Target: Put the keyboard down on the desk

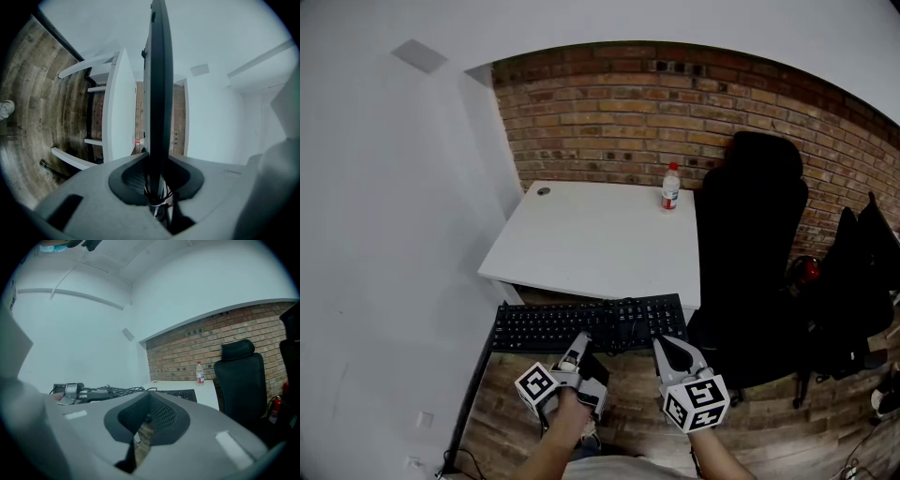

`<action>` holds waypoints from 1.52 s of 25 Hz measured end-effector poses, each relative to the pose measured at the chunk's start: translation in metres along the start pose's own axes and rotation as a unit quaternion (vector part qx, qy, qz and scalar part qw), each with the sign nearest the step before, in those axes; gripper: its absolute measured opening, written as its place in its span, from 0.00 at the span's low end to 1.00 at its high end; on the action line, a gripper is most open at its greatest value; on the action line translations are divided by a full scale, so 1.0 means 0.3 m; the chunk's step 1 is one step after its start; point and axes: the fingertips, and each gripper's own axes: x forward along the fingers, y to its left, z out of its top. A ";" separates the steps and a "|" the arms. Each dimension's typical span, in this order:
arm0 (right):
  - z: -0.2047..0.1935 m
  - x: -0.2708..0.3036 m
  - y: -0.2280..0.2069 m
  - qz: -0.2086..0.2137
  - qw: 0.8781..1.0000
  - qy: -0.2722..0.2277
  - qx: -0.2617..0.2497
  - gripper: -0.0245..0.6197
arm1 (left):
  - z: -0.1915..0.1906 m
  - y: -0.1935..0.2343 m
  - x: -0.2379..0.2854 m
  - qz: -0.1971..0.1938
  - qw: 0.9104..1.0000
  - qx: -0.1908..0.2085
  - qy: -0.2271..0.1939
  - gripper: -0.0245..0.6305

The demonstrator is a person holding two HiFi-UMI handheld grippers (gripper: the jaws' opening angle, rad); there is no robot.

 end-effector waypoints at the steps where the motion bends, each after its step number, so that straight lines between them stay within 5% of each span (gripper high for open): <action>1: 0.005 0.024 -0.001 -0.003 1.000 0.001 0.000 0.05 | 0.017 0.001 0.019 0.000 1.000 -0.001 0.003 0.14; 19: 0.101 0.517 0.072 -0.054 0.998 0.011 0.002 0.05 | 0.425 -0.025 0.326 -0.005 0.998 -0.017 0.065 0.14; 38: 0.102 0.758 0.062 -0.107 0.994 0.017 0.013 0.05 | 0.628 0.051 0.483 0.013 0.993 -0.032 0.109 0.14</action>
